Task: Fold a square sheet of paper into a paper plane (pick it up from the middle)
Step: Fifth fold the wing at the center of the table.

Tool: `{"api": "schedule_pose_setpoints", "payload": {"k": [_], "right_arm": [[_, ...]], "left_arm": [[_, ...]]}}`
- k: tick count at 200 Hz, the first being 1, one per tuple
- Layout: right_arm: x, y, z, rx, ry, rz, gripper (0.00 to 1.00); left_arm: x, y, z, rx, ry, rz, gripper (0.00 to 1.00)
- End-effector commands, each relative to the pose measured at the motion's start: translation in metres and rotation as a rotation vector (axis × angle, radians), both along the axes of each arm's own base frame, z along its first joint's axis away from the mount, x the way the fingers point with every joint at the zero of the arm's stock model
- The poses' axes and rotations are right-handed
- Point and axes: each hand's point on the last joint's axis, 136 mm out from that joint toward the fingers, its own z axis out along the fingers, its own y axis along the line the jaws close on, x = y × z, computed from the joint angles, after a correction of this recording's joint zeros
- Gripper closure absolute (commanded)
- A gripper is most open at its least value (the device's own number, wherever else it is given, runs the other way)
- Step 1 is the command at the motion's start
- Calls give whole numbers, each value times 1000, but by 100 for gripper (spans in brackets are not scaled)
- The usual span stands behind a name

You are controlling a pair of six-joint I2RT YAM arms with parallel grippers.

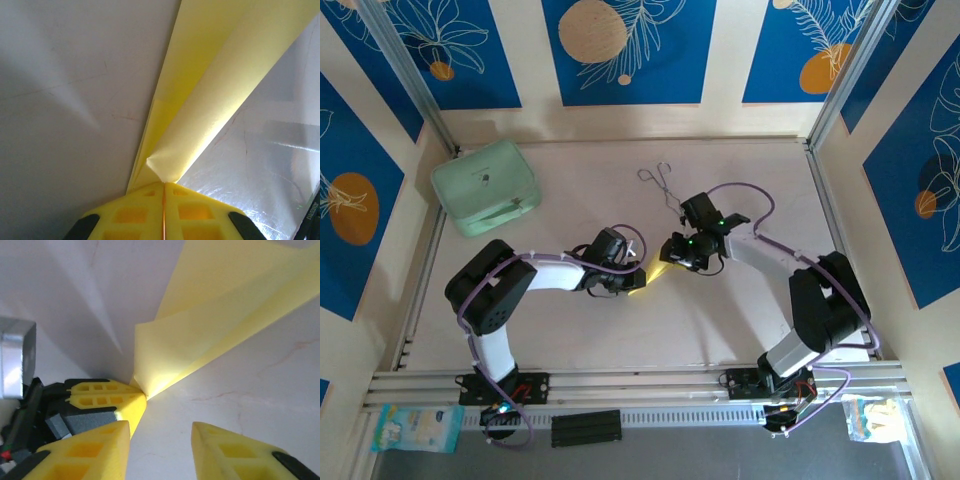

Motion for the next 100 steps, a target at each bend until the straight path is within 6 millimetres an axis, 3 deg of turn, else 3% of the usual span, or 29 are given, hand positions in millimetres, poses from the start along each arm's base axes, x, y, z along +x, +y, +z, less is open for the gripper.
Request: {"api": "schedule_pose_setpoints", "payload": {"k": [1,41,100], "right_arm": [[10,26,-3,70,-41,27,70],[13,47,-21,88,-33,51,83],[11,41,-49,45,2,35,88]], "left_arm": [[-13,17,-28,98,84,7,91],[-12,16,-27,96,84,4,92],[-13,16,-26,91,85,3,92]]}}
